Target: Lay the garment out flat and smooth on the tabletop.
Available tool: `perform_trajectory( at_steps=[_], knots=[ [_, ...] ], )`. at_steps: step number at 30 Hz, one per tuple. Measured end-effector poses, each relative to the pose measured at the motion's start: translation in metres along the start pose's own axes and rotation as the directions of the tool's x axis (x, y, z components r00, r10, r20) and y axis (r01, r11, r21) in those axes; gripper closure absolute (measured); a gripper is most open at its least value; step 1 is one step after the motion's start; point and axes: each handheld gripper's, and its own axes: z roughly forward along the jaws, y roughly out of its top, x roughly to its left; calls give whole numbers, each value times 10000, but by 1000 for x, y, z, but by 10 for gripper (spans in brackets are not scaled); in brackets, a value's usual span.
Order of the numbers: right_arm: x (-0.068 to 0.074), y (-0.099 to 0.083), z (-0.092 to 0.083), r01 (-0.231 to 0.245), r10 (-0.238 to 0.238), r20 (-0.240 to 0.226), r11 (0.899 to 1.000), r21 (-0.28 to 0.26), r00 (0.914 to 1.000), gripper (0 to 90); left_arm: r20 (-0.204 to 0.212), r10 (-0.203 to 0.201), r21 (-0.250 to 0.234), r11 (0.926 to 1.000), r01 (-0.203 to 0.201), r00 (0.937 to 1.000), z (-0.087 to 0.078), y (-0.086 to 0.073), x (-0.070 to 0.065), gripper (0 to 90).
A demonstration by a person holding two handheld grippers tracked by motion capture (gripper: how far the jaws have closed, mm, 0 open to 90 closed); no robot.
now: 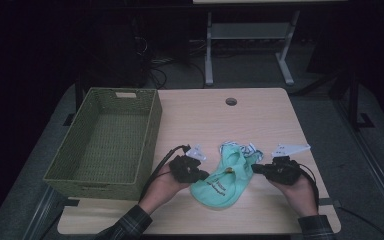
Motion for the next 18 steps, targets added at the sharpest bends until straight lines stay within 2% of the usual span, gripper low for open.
perform_trajectory(
  at_steps=[1,5,7,8,9,10,13,14,18],
  knots=[
    [6,-4,1,-17,18,-112,9999,118,9999,900,-152,74,-3,10000,-74,9999,4,8,8,898],
    [14,-9,3,132,-124,-348,9996,239,9993,900,-283,44,-86,10000,-46,9996,13,19,18,897],
    [25,-13,7,287,-266,-716,9992,286,9971,900,-367,103,-139,9998,-108,9993,20,27,24,897],
    [25,-13,7,287,-266,-716,9992,286,9971,900,-322,105,-150,9998,-109,9994,24,30,26,897],
    [34,-14,12,437,-397,-927,9982,419,9949,900,-336,114,-131,9998,-119,9994,31,37,31,897],
    [36,-14,14,535,-487,-1003,9975,453,9938,900,-336,114,-131,9998,-119,9994,31,37,31,897],
    [45,-14,22,701,-620,-1180,9954,656,9911,900,-277,-60,-266,9996,53,9996,43,47,39,897],
    [48,-13,26,841,-750,-1228,9939,707,9896,900,-225,-248,-359,9991,240,9994,47,49,41,897],
    [57,-12,38,1135,-993,-1444,9891,934,9845,900,-135,-264,-333,9991,259,9996,62,60,49,897]
  ],
)
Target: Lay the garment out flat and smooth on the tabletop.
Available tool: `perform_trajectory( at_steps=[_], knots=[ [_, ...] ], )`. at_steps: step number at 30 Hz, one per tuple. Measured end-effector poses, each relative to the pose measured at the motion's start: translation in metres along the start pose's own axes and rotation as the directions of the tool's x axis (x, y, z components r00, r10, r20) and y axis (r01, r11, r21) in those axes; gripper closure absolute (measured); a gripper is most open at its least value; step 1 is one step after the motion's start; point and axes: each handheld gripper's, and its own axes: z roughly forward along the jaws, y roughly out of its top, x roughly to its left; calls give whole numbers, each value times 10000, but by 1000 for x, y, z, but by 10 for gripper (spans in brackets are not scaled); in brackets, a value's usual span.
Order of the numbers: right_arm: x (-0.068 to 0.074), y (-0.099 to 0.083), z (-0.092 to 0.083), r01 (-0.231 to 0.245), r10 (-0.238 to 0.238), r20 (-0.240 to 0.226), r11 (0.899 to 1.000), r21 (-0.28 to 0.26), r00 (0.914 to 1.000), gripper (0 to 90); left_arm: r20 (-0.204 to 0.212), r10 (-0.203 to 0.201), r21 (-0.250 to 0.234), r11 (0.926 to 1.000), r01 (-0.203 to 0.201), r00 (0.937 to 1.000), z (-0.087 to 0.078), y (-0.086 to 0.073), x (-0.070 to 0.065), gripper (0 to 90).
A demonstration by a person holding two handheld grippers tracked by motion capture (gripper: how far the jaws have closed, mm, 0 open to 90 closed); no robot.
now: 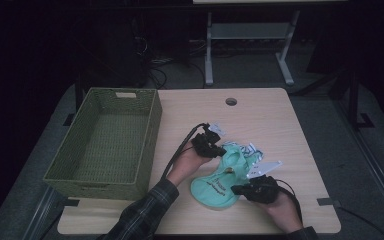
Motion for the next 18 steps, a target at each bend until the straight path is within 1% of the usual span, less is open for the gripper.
perform_trajectory(
  at_steps=[1,2,3,4,5,6,7,8,9,10,11,12,13,14,15,18],
  knots=[
    [2,1,4,78,-78,-97,10000,39,9999,900,9,-51,2,10000,51,10000,3,2,1,898],
    [3,1,6,101,-100,-132,9999,83,9999,900,-133,-29,65,10000,30,9999,9,4,2,897],
    [4,2,9,177,-174,-196,9997,151,9997,900,-199,103,213,9997,-99,9997,13,6,4,898],
    [6,3,11,251,-247,-182,9994,239,9995,900,-186,0,181,9998,3,9998,17,7,5,897],
    [7,3,13,282,-277,-222,9993,259,9994,900,-239,-40,172,9998,45,9997,21,8,7,897],
    [8,4,14,309,-302,-251,9991,295,9992,900,-319,9,278,9996,0,9995,25,9,9,897],
    [10,4,16,374,-363,-305,9985,388,9989,900,-401,-97,204,9997,106,9991,29,9,10,897],
    [10,4,16,374,-363,-305,9985,388,9989,900,-480,-86,260,9996,98,9988,32,10,11,897],
    [10,4,18,475,-463,-304,9980,418,9985,900,-505,-49,406,9992,70,9987,36,9,14,898],
    [10,3,19,431,-414,-326,9977,531,9986,900,-534,-165,421,9989,187,9984,39,9,15,897],
    [9,2,20,441,-422,-306,9970,638,9986,900,-594,-86,553,9984,119,9982,41,9,16,897],
    [9,2,20,441,-422,-306,9970,638,9986,900,-641,14,700,9975,31,9979,42,9,18,897],
    [9,1,20,440,-419,-304,9965,704,9987,900,-613,-149,636,9978,188,9980,44,8,19,898],
    [9,1,20,390,-368,-316,9967,718,9988,900,-651,-7,765,9971,57,9979,44,8,20,898],
    [8,1,20,482,-462,-287,9962,732,9985,900,-701,-63,719,9973,113,9975,44,8,21,898],
    [6,0,17,444,-424,-272,9961,766,9987,900,-940,4,791,9968,70,9956,42,8,23,898]
  ],
)
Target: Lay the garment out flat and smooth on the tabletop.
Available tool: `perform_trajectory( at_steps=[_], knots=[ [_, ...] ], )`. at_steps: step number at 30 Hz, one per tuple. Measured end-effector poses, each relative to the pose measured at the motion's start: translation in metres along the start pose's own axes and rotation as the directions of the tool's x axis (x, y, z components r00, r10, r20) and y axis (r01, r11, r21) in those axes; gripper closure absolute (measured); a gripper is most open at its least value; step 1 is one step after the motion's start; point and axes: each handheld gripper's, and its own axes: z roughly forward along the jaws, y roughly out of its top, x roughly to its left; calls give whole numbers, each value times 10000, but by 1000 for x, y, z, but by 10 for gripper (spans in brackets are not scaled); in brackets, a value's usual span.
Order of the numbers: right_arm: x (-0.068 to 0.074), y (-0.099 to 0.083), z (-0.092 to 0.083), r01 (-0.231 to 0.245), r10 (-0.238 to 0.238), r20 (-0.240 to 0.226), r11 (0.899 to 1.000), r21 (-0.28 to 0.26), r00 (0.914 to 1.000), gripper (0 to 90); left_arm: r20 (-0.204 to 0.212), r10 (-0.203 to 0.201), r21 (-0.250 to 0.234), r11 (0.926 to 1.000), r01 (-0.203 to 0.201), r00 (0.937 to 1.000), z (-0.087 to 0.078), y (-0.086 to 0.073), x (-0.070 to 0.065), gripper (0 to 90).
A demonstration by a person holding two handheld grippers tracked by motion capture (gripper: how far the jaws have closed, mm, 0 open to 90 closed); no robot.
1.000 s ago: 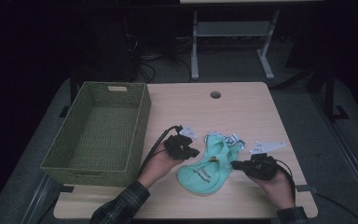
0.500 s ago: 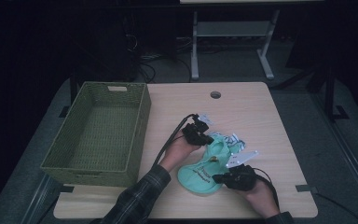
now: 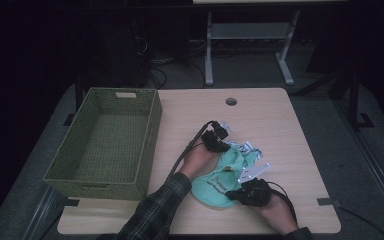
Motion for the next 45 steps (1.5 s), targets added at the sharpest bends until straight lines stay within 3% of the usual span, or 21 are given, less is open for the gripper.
perform_trajectory(
  at_steps=[9,16,27,31,34,36,37,38,45],
  knots=[
    [-17,-12,-18,-422,417,395,9990,123,9983,900,-357,-248,202,9995,255,9991,-11,-11,12,898],
    [-26,-18,-28,-439,425,692,9988,193,9967,900,-648,-511,230,9983,527,9966,-19,-20,21,898],
    [-38,-30,-43,-637,604,989,9975,300,9933,900,-1167,-959,95,9952,976,9885,-25,-28,34,899],
    [-38,-31,-44,-605,574,1033,9978,276,9930,899,-986,-1089,16,9940,1096,9891,-26,-30,33,898],
    [-38,-30,-45,-563,557,715,9984,69,9959,869,-619,-1085,-219,9940,1073,9922,-33,-31,29,898],
    [-37,-28,-48,-703,709,677,9975,-107,9952,870,-377,-1053,-440,9936,1036,9937,-41,-32,21,897],
    [-39,-26,-50,-681,696,743,9974,-221,9948,870,-152,-918,-519,9945,909,9957,-46,-35,10,897],
    [-39,-26,-50,-681,696,743,9974,-221,9948,870,-152,-918,-519,9945,909,9957,-46,-35,10,897],
    [-50,-17,-53,-600,653,1018,9967,-541,9927,869,216,-195,-70,9998,197,9996,-55,-54,-25,897]
  ],
)
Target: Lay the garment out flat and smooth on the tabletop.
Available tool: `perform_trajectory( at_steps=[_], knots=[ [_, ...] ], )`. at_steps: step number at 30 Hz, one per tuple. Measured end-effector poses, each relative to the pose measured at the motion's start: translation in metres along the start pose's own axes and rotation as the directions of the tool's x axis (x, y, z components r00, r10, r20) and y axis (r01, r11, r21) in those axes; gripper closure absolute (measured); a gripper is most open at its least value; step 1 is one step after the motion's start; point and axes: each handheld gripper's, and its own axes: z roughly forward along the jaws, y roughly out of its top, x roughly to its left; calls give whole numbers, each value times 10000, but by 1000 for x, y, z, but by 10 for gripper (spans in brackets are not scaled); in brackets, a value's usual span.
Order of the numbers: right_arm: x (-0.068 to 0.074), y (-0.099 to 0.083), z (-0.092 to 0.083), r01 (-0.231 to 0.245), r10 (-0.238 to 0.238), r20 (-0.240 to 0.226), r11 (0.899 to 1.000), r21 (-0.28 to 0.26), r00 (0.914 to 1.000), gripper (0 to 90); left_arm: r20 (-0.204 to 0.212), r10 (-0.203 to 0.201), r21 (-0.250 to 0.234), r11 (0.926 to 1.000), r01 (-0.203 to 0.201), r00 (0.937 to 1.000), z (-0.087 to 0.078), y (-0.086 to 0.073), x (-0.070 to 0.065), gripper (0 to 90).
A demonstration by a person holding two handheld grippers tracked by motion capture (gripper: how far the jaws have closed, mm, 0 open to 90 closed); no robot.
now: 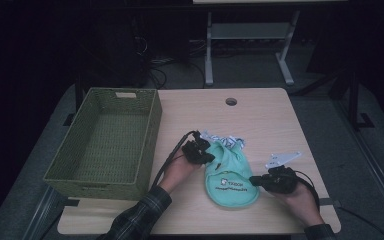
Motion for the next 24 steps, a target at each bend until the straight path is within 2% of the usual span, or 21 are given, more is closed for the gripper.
perform_trajectory(
  at_steps=[3,5,8,10,12,21,22,24],
  knots=[
    [-6,7,-1,-158,160,118,9996,-232,9998,855,173,132,67,9999,-133,9998,-4,-8,-12,896],
    [-9,10,0,-94,99,201,9996,-275,9997,855,108,265,177,9995,-267,9996,-5,-12,-19,893],
    [-18,16,2,-73,86,364,9994,-333,9993,855,160,658,734,9951,-668,9977,-3,-22,-28,889],
    [-21,20,3,-116,129,415,9994,-311,9991,844,144,555,582,9967,-562,9984,-3,-23,-29,889],
    [-23,23,3,-148,163,459,9993,-332,9988,844,132,520,660,9964,-528,9986,-4,-24,-29,890],
    [-45,46,12,-278,317,800,9984,-490,9963,832,-1,850,773,9934,-847,9964,-4,-23,-30,897],
    [-51,51,17,-301,342,869,9984,-484,9956,829,29,768,754,9942,-768,9970,-4,-23,-30,896],
    [-53,53,19,-355,395,884,9983,-468,9953,829,46,724,746,9946,-726,9974,-4,-23,-30,897]
  ],
)
